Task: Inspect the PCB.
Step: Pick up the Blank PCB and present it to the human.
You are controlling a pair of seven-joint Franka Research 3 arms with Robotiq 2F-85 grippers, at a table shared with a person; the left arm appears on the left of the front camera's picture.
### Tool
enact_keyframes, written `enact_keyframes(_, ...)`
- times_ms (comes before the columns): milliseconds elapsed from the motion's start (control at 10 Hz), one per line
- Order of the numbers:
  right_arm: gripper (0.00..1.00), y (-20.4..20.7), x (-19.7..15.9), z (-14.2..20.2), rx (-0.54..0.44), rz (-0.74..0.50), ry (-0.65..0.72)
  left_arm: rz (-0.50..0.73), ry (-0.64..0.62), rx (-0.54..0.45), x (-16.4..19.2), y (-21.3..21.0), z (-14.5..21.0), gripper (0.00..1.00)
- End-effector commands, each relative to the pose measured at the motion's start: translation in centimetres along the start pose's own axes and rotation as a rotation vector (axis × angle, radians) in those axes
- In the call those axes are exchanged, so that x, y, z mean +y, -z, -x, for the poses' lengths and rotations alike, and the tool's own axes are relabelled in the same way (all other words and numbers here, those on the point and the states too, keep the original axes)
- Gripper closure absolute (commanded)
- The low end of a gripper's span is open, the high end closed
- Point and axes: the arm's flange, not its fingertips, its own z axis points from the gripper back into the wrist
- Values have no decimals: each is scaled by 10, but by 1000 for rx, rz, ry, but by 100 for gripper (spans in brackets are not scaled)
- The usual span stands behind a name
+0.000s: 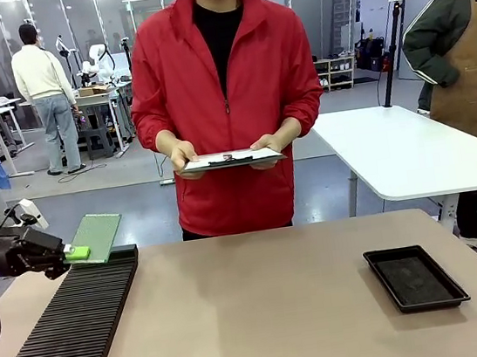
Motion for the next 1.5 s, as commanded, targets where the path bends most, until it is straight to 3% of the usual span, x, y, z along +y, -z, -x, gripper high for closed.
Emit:
enact_keyframes(0,0,-1,2,0,-5,-10,-5,22,-151,-90,7,5,-36,97)
enact_keyframes(300,0,-1,2,0,-5,-10,-5,-52,-223,-94,11,30,-66,97)
enact_keyframes(800,0,-1,2,0,-5,-10,-5,1,-317,-85,26,51,-116,97)
enact_keyframes(1400,0,-1,2,0,-5,-10,-5,-11,-301,-78,27,50,-108,97)
